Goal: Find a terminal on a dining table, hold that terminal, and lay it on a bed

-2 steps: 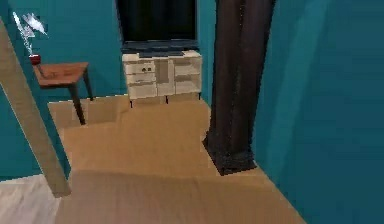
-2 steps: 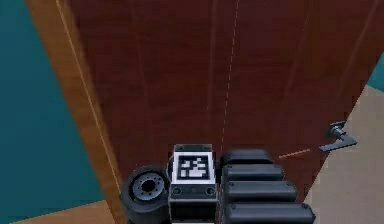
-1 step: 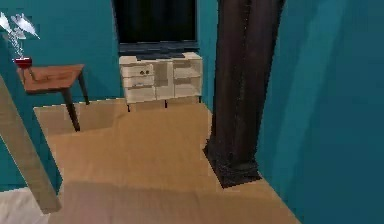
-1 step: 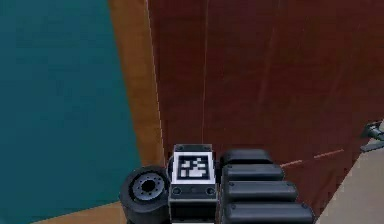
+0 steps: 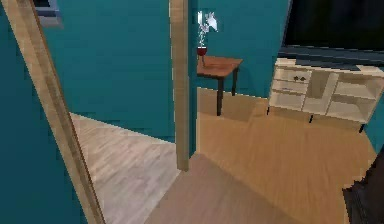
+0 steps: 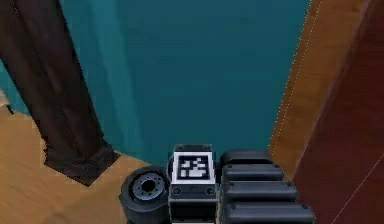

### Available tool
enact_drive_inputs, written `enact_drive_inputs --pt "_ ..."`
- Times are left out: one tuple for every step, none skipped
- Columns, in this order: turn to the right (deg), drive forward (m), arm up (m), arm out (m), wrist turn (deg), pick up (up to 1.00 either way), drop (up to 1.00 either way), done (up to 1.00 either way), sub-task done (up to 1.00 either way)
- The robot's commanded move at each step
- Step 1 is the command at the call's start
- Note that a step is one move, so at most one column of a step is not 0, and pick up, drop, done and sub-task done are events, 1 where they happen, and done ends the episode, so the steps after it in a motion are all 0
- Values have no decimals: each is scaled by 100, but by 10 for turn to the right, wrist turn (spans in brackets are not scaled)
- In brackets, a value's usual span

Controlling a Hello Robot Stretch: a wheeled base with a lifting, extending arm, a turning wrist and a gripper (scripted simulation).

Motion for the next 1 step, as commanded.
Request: enact_drive_inputs --pt "0 70 0 0 0 0 0 0 0"
